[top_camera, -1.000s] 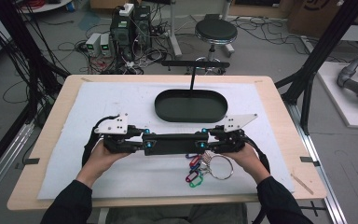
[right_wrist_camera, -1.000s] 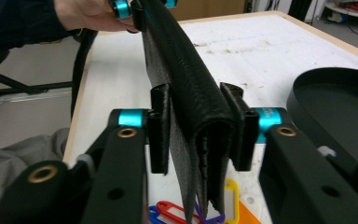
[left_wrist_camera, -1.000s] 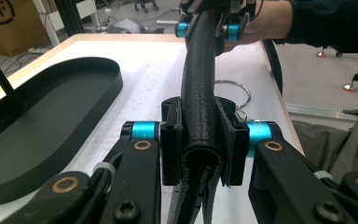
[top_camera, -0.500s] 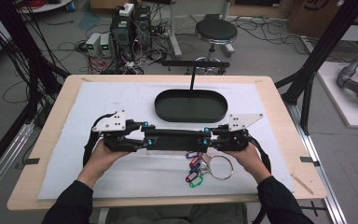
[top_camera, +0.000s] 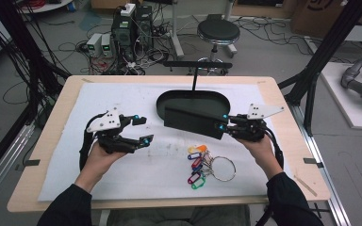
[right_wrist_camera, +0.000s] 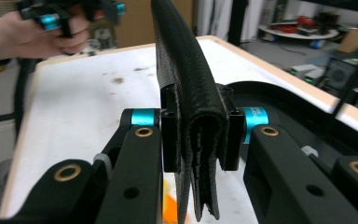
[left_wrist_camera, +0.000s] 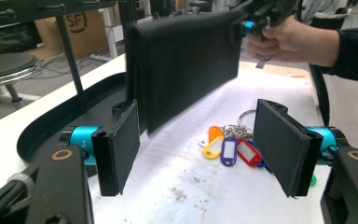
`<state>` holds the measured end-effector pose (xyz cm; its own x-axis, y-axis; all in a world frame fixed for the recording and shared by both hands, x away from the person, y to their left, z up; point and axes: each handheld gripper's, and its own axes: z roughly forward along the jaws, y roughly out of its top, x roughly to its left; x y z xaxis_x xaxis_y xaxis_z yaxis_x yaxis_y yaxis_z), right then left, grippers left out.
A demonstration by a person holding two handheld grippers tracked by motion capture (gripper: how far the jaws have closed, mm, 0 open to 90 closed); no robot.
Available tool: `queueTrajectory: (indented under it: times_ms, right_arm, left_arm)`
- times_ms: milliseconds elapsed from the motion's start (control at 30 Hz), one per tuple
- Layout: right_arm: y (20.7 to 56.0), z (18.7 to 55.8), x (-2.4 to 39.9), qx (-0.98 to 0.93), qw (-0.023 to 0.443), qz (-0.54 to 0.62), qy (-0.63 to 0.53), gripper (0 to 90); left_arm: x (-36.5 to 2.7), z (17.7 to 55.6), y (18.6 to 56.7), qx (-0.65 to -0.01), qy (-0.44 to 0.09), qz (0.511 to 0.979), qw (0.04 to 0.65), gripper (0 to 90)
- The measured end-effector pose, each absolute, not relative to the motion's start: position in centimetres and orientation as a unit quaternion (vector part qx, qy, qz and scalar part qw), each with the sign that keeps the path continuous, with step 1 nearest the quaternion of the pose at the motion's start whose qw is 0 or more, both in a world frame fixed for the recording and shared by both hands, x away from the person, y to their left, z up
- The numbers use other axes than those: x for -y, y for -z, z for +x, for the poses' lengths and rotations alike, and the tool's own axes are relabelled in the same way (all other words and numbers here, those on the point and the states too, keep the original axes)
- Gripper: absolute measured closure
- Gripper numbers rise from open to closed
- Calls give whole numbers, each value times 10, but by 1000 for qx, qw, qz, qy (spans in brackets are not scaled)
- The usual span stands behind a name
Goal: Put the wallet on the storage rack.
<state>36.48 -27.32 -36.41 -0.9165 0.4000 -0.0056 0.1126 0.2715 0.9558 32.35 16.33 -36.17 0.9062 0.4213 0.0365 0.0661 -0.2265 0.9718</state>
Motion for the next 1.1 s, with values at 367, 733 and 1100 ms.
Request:
queueTrajectory:
  times_ms: [367, 733, 1100]
  right_arm:
    - [359, 387, 293, -782, 160, 202, -568, 759]
    - [360, 420, 288, -780, 174, 219, -560, 759]
    - [371, 453, 272, -793, 171, 227, -538, 758]
  left_arm:
    - [-166, 303, 374, -177, -159, 770, 593, 271]
    - [-181, 304, 395, -208, -163, 763, 589, 261]
    - [-180, 304, 398, -207, -164, 764, 588, 261]
